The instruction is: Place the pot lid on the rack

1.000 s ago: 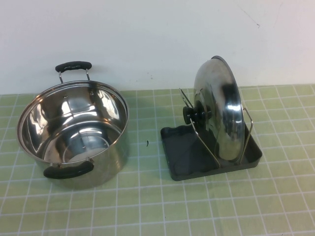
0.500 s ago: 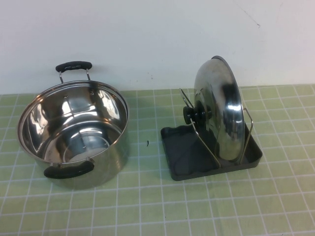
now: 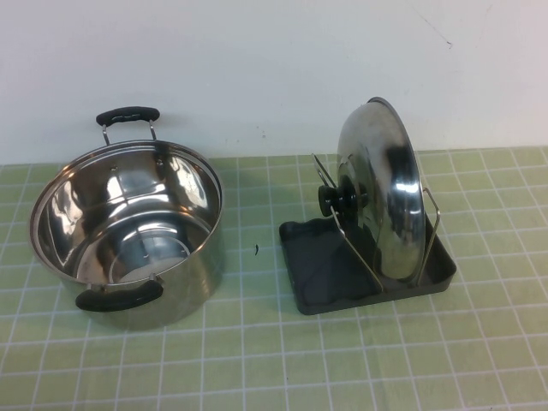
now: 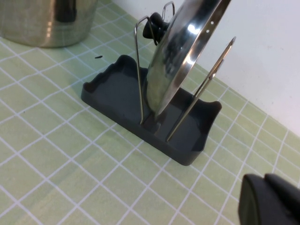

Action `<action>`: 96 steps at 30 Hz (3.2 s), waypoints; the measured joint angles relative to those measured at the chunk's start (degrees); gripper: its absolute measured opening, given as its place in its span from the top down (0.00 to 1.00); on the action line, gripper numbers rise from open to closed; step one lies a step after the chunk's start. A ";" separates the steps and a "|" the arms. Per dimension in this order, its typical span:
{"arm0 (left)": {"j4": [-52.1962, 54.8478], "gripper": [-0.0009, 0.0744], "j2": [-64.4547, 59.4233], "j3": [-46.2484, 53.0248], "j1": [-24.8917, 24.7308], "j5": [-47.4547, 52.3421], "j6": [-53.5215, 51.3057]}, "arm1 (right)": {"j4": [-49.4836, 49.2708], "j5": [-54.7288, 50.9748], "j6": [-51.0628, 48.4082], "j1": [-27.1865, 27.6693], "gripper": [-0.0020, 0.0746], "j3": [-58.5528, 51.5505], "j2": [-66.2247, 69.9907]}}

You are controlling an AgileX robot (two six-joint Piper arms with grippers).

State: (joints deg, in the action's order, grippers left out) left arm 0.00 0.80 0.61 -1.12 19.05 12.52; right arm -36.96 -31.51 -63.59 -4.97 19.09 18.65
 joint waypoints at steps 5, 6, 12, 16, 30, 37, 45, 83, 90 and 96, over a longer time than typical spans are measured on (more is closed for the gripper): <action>0.00 0.99 0.00 0.00 0.00 0.00 -0.10 | 0.00 0.00 0.00 0.00 0.98 0.00 0.00; 0.00 0.99 0.00 0.00 0.00 0.00 -0.10 | 0.00 0.00 0.00 0.00 0.98 0.00 0.00; 0.00 0.99 0.00 0.00 0.00 0.00 -0.10 | -0.64 0.00 0.00 0.00 0.98 0.00 0.00; 0.00 0.99 0.00 0.00 0.00 0.00 -0.10 | -0.80 0.00 0.00 0.00 0.98 0.00 0.00; 0.00 0.99 0.00 0.00 0.00 0.00 0.17 | -1.17 2.85 0.00 0.00 0.98 -0.27 0.00; 0.00 0.99 0.00 0.00 0.00 0.00 0.17 | 4.58 17.91 10.86 0.41 0.98 -4.54 -3.79; 0.00 0.99 0.00 0.00 0.00 0.00 0.17 | 29.53 23.60 37.01 5.99 0.98 -15.75 -13.23; 0.00 0.99 0.00 0.00 0.00 0.00 0.04 | 41.48 11.64 59.09 7.38 0.98 -20.49 -19.46; 0.00 0.99 0.00 0.00 0.00 0.00 0.17 | 41.57 11.64 59.09 7.38 0.98 -20.49 -19.46; 0.00 0.99 0.00 0.00 0.00 0.00 0.17 | 41.57 11.64 59.09 7.38 0.98 -20.49 -19.46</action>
State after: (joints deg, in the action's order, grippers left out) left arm 0.00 0.80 0.61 -1.12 19.05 12.68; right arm 4.61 -19.87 -4.50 2.41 -1.41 -0.81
